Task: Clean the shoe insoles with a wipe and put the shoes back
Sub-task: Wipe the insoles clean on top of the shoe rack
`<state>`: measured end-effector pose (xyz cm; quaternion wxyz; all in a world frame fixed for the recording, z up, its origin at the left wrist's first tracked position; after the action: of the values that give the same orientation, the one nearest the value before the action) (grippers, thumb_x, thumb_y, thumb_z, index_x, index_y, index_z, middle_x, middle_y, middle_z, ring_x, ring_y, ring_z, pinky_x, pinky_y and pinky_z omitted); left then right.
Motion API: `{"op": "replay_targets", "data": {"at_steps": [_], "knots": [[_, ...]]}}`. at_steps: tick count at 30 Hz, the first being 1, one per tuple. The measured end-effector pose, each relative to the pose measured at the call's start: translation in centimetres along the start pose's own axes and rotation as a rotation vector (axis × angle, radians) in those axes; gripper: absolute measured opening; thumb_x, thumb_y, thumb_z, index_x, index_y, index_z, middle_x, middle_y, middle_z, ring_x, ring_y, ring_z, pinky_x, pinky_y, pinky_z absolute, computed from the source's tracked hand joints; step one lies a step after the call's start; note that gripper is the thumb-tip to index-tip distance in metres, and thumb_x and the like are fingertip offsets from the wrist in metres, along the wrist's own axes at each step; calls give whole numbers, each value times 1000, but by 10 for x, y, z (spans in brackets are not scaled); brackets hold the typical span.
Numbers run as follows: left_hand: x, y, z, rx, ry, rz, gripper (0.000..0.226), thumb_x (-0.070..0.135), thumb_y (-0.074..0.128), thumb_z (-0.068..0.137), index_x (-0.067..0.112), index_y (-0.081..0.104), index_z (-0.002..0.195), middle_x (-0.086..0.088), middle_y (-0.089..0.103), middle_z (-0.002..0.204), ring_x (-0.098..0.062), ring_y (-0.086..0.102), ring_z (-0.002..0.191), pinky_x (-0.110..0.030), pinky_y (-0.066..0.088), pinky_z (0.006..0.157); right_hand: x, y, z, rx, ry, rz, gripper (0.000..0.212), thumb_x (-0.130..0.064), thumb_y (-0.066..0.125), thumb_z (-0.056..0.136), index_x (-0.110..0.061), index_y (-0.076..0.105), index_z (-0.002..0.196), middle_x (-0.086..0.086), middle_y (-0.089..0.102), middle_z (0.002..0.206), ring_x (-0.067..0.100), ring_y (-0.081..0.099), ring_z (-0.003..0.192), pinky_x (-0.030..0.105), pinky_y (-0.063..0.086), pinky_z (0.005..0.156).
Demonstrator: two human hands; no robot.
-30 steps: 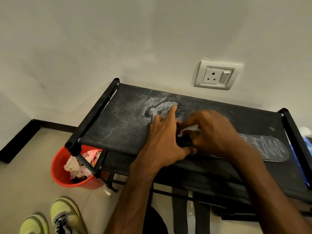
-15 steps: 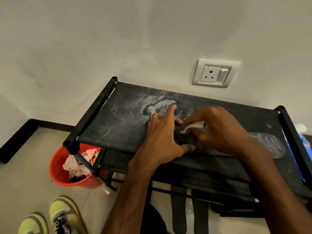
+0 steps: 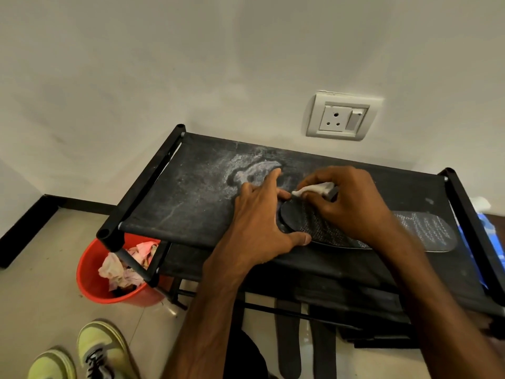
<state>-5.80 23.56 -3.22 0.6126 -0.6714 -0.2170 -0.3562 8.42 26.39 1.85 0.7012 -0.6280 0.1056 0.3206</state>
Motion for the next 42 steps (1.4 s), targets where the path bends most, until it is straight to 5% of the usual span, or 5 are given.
{"op": "replay_targets", "data": {"at_steps": [7,17,32,37,42], "knots": [[-1,-1,1,5,1,6,131,52,89,64,28,3,160,22,56,127,-16,25,135,-46,24,118,-11,18,5,-88,-33,-162,18,-22,74,89,-29,80,103,-1,74,100,20,67,89,45,58,77],[-1,1,3,6,5,-1,130,52,89,63,29,5,159,21,58,126,-15,27,134,-47,26,116,-13,16,5,-57,-16,-249,20,-21,70,87,-29,80,103,0,72,99,21,64,91,36,54,72],[-7,2,3,-22,-63,-25,132,47,91,61,37,2,158,2,43,145,-24,26,139,-50,28,118,-37,35,-1,-114,-114,-287,26,-29,65,88,-31,78,111,-2,70,106,21,60,104,43,55,82],[-2,2,4,-15,-8,-11,128,52,89,64,29,7,159,17,58,130,-18,26,136,-50,27,116,-16,12,3,-40,-28,-310,23,-28,68,86,-33,79,106,-2,71,100,21,62,97,42,56,76],[-1,2,3,-25,-23,-8,126,49,89,64,29,9,159,16,55,131,-19,24,138,-52,28,117,-27,31,-1,-210,-115,-188,25,-22,71,84,-35,80,104,-7,72,98,13,64,86,40,58,76]]}}
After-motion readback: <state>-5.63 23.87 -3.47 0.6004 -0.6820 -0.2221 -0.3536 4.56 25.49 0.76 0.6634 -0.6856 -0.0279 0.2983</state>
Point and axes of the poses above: each hand's wrist, its own z-axis towards the middle knuckle, its own y-axis out of the palm, x = y × z, the point moved 10 cm from there along z, towards the middle knuckle
